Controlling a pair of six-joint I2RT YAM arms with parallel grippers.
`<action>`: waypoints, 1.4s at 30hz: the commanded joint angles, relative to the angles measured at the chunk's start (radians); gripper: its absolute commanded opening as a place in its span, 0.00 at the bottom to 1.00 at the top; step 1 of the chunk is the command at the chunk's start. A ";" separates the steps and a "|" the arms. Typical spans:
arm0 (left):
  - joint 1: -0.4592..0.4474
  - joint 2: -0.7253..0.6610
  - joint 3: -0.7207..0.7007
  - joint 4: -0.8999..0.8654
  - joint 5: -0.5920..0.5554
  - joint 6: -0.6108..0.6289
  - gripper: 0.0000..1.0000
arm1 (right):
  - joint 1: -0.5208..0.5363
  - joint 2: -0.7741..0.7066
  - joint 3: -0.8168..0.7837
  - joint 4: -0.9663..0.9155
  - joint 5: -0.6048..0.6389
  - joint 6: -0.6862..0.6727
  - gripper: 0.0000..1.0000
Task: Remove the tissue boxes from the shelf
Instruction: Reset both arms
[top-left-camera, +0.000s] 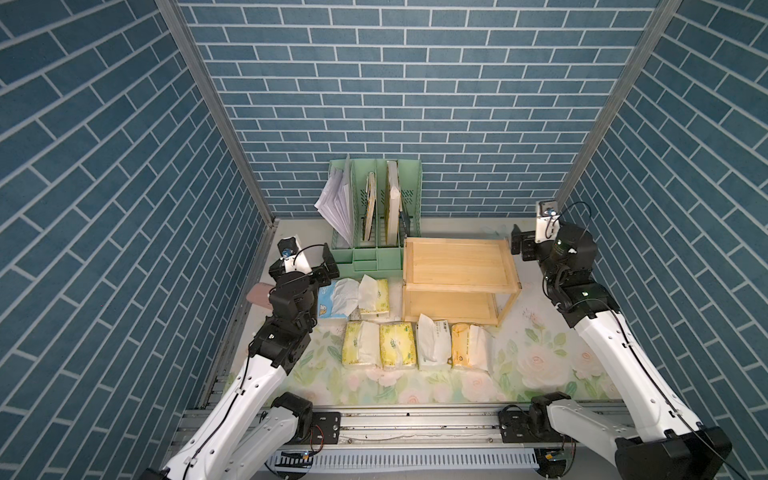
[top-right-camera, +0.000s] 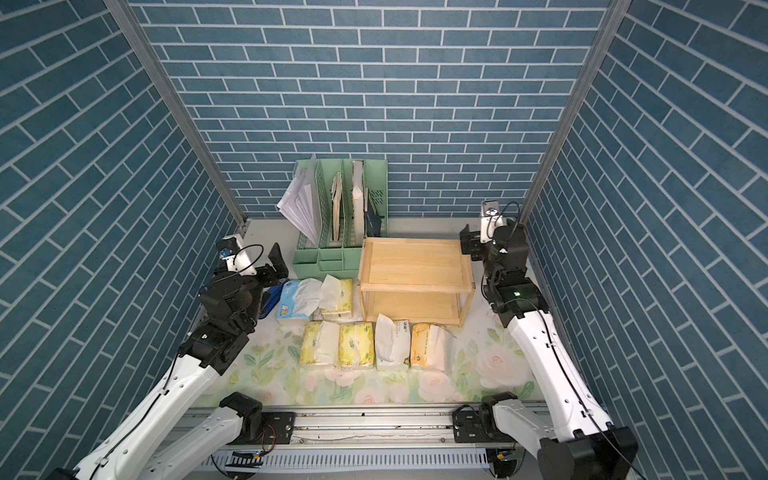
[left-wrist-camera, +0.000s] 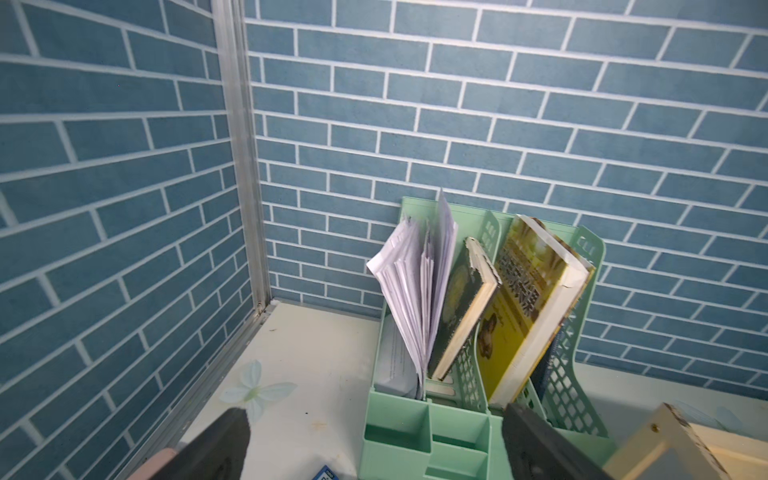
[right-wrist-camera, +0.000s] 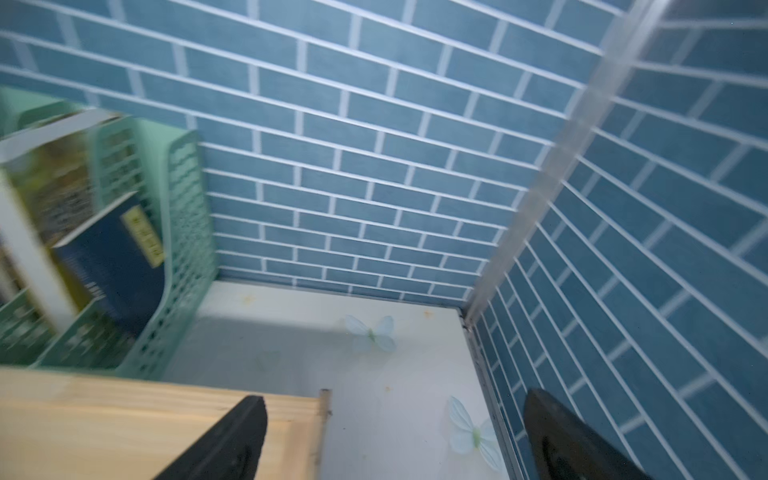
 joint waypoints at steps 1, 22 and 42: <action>0.049 -0.022 -0.050 0.021 -0.020 -0.009 1.00 | -0.116 -0.032 -0.082 0.102 0.015 0.177 1.00; 0.151 -0.100 -0.335 0.151 -0.230 -0.036 1.00 | -0.193 0.079 -0.873 1.026 0.104 0.266 1.00; 0.195 -0.046 -0.540 0.408 -0.305 0.005 1.00 | -0.132 0.462 -0.995 1.663 -0.070 0.107 1.00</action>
